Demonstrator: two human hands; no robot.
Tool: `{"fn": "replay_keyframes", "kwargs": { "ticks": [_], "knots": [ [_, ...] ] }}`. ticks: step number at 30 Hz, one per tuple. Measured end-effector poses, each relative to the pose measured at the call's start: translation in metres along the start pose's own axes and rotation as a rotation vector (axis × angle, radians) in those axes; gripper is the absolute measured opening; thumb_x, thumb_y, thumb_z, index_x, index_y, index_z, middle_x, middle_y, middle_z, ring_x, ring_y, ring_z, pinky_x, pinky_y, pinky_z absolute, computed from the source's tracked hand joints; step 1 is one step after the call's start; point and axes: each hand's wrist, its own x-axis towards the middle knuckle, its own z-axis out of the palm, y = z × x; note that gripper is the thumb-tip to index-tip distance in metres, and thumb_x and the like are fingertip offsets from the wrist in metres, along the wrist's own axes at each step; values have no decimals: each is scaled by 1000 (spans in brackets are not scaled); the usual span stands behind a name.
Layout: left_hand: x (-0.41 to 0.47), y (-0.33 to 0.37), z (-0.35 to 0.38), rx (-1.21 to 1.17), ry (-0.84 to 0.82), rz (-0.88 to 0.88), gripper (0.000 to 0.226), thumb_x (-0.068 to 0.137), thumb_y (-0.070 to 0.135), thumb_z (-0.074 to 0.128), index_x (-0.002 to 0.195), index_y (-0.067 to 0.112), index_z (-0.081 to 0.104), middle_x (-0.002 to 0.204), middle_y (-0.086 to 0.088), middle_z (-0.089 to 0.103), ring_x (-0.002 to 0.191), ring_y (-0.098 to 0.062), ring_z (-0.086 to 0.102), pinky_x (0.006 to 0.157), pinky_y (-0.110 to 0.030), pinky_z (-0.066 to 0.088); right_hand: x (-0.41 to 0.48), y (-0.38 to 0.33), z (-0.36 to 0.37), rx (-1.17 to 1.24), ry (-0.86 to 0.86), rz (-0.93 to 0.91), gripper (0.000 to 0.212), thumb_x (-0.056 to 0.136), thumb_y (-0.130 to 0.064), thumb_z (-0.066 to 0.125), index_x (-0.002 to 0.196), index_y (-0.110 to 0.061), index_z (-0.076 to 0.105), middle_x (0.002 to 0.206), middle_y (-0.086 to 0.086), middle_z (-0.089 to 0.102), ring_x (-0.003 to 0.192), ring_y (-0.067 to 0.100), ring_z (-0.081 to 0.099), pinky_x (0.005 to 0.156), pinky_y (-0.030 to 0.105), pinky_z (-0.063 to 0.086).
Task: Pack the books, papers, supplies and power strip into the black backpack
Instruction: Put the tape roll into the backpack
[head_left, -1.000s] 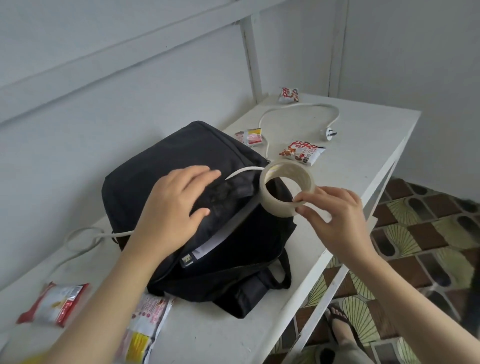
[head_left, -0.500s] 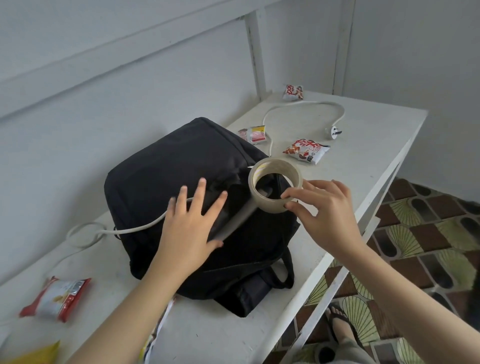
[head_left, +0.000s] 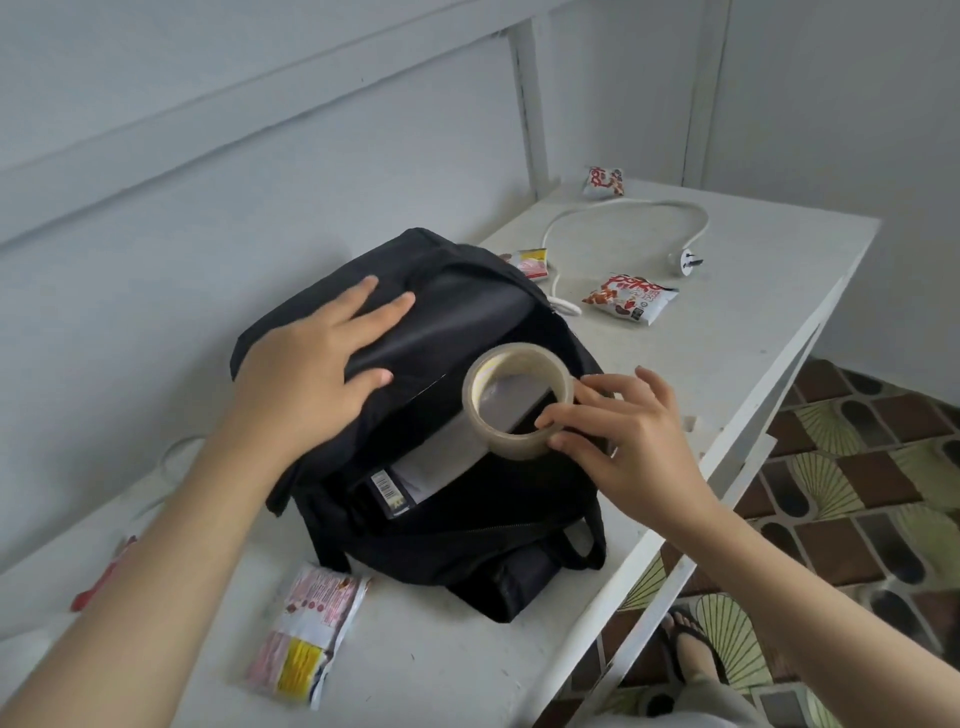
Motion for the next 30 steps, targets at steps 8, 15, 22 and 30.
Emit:
{"fn": "replay_keyframes", "kwargs": {
  "ticks": [8, 15, 22, 30],
  "knots": [
    [-10, 1, -12, 89, 149, 110, 67, 76, 12, 75, 134, 33, 50, 146, 2, 41, 112, -33, 59, 81, -45, 51, 7, -5, 28, -52, -20, 44, 20, 82, -34, 59, 94, -28, 74, 98, -9, 72, 109, 26, 56, 96, 39, 21],
    [-17, 6, -7, 133, 180, 149, 68, 72, 8, 77, 132, 28, 53, 143, -12, 45, 103, -39, 61, 74, -47, 53, 20, -5, 36, -4, -143, 142, 26, 87, -31, 61, 112, -35, 68, 132, -1, 58, 129, 26, 42, 107, 49, 21],
    [-30, 21, 9, 100, 138, 144, 98, 64, 9, 83, 146, 20, 31, 134, -6, 49, 96, -28, 63, 64, -33, 53, 33, -5, 15, 430, 211, 316, 34, 92, -14, 47, 122, -26, 58, 121, -17, 55, 118, 7, 48, 101, 32, 42],
    [-82, 65, 59, -490, -237, -40, 76, 82, 73, 39, 146, 40, 16, 147, 23, 32, 134, 7, 29, 107, -27, 37, 36, 6, 12, 412, -47, 198, 38, 96, -34, 35, 126, -30, 58, 139, -15, 48, 137, 4, 32, 114, 35, 25]
  ]
}}
